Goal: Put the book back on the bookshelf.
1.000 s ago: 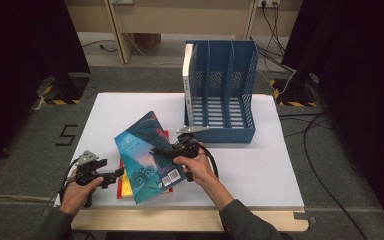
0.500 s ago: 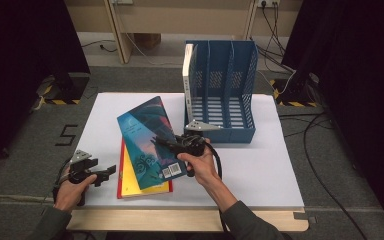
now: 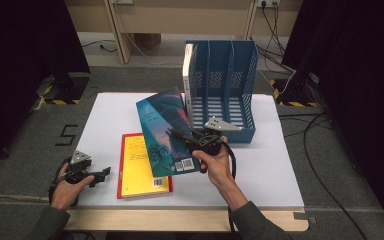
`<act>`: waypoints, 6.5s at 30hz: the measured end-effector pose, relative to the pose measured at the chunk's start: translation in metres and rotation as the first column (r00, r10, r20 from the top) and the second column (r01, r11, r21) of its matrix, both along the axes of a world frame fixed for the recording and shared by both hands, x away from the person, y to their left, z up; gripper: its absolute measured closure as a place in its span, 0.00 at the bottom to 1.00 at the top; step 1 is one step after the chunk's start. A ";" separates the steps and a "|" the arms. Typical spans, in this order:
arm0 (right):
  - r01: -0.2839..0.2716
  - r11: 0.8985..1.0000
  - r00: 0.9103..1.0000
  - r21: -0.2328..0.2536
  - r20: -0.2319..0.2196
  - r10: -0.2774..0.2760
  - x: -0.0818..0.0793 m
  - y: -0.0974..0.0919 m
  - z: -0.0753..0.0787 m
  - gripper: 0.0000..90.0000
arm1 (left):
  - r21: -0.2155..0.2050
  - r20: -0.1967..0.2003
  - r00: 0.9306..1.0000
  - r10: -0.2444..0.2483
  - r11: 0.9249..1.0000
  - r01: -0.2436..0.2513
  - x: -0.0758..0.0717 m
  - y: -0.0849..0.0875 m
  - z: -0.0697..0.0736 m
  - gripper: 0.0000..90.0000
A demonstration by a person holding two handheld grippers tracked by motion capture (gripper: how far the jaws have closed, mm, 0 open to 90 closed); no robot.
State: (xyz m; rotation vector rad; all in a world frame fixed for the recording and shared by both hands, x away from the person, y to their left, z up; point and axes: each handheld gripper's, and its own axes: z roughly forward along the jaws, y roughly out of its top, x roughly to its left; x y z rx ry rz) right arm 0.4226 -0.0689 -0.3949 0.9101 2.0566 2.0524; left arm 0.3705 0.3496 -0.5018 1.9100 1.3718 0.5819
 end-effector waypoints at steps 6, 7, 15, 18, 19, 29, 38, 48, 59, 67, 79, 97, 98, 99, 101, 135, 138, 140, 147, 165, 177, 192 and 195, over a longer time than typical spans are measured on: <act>0.032 0.999 0.998 -0.026 0.060 -0.031 -0.003 -0.016 0.000 0.74 | -0.021 0.004 1.000 -0.020 1.000 0.020 -0.001 -0.001 0.000 0.17; 0.044 0.998 0.996 -0.035 0.074 -0.041 -0.004 -0.017 -0.001 0.74 | -0.032 0.006 1.000 -0.024 0.999 0.024 -0.001 -0.001 0.000 0.17; 0.085 0.990 0.988 -0.111 0.139 -0.069 -0.011 -0.032 -0.007 0.74 | -0.027 -0.003 0.999 -0.043 0.999 0.043 -0.001 -0.003 -0.001 0.17; 0.101 0.985 0.983 -0.142 0.169 -0.077 -0.013 -0.038 -0.014 0.74 | -0.018 -0.011 0.999 -0.045 0.999 0.044 0.000 -0.003 -0.001 0.17; 0.100 0.985 0.981 -0.139 0.179 -0.074 -0.014 -0.041 -0.015 0.74 | -0.017 -0.013 0.999 -0.045 0.999 0.045 0.000 -0.004 -0.002 0.17; 0.115 0.982 0.968 -0.148 0.238 -0.078 -0.030 -0.063 -0.024 0.79 | -0.010 -0.018 0.999 -0.049 0.999 0.049 0.000 -0.004 -0.002 0.17; 0.129 0.976 0.971 -0.175 0.224 -0.088 -0.047 -0.081 -0.033 0.82 | -0.003 -0.019 0.998 -0.052 0.999 0.052 -0.001 -0.005 -0.002 0.16; 0.135 0.970 0.970 -0.204 0.225 -0.088 -0.061 -0.095 -0.041 0.81 | 0.026 -0.016 0.998 -0.057 0.998 0.057 -0.002 -0.007 -0.003 0.16; 0.135 0.964 0.972 -0.229 0.218 -0.084 -0.075 -0.104 -0.048 0.81 | 0.028 -0.014 0.998 -0.060 0.998 0.060 -0.002 -0.006 -0.004 0.15; 0.140 0.957 0.972 -0.256 0.217 -0.084 -0.082 -0.110 -0.053 0.81 | 0.028 -0.013 0.998 -0.060 0.998 0.061 -0.002 -0.006 -0.004 0.15; 0.126 0.957 0.972 -0.261 0.226 -0.066 -0.082 -0.113 -0.056 0.80 | 0.028 -0.010 0.998 -0.060 0.998 0.060 -0.002 -0.007 -0.004 0.15; 0.110 0.963 0.970 -0.247 0.238 -0.050 -0.083 -0.112 -0.055 0.78 | 0.028 -0.008 0.998 -0.063 0.998 0.064 -0.002 -0.007 -0.004 0.15; 0.108 0.963 0.969 -0.247 0.242 -0.047 -0.083 -0.111 -0.054 0.76 | 0.028 -0.007 0.998 -0.064 0.998 0.064 -0.002 -0.007 -0.004 0.15; 0.109 0.963 0.968 -0.247 0.245 -0.047 -0.083 -0.110 -0.053 0.74 | 0.028 -0.008 0.998 -0.063 0.998 0.063 -0.002 -0.007 -0.004 0.15; 0.114 0.963 0.968 -0.245 0.247 -0.052 -0.084 -0.108 -0.052 0.74 | 0.029 -0.008 0.998 -0.064 0.998 0.064 -0.002 -0.007 -0.004 0.15; 0.112 0.982 0.966 -0.150 0.248 -0.072 -0.071 -0.099 -0.046 0.81 | 0.030 -0.007 0.998 -0.065 0.997 0.065 -0.001 -0.007 -0.004 0.15; 0.124 0.982 0.967 -0.143 0.241 -0.087 -0.071 -0.098 -0.046 0.82 | 0.029 -0.007 0.998 -0.065 0.997 0.065 -0.001 -0.007 -0.004 0.15; 0.123 0.983 0.968 -0.136 0.236 -0.088 -0.070 -0.098 -0.046 0.81 | 0.032 -0.008 0.998 -0.066 0.997 0.066 -0.001 -0.007 -0.004 0.15; 0.122 0.983 0.967 -0.139 0.238 -0.087 -0.066 -0.097 -0.046 0.81 | 0.033 -0.008 0.998 -0.067 0.997 0.067 -0.001 -0.007 -0.004 0.14; 0.146 0.985 0.970 -0.088 0.208 -0.125 -0.067 -0.093 -0.038 0.83 | 0.032 -0.008 0.998 -0.068 0.997 0.068 -0.001 -0.007 -0.004 0.14; 0.153 0.987 0.971 -0.041 0.190 -0.142 -0.063 -0.096 -0.029 0.83 | 0.032 -0.008 0.998 -0.068 0.997 0.068 -0.001 -0.007 -0.005 0.14; 0.211 0.977 0.954 0.003 0.218 -0.207 -0.067 -0.114 -0.009 0.83 | 0.032 -0.008 0.998 -0.068 0.997 0.068 -0.001 -0.007 -0.005 0.14; 0.222 0.975 0.951 0.016 0.219 -0.220 -0.068 -0.118 -0.003 0.83 | 0.032 -0.008 0.998 -0.068 0.997 0.069 -0.001 -0.007 -0.005 0.14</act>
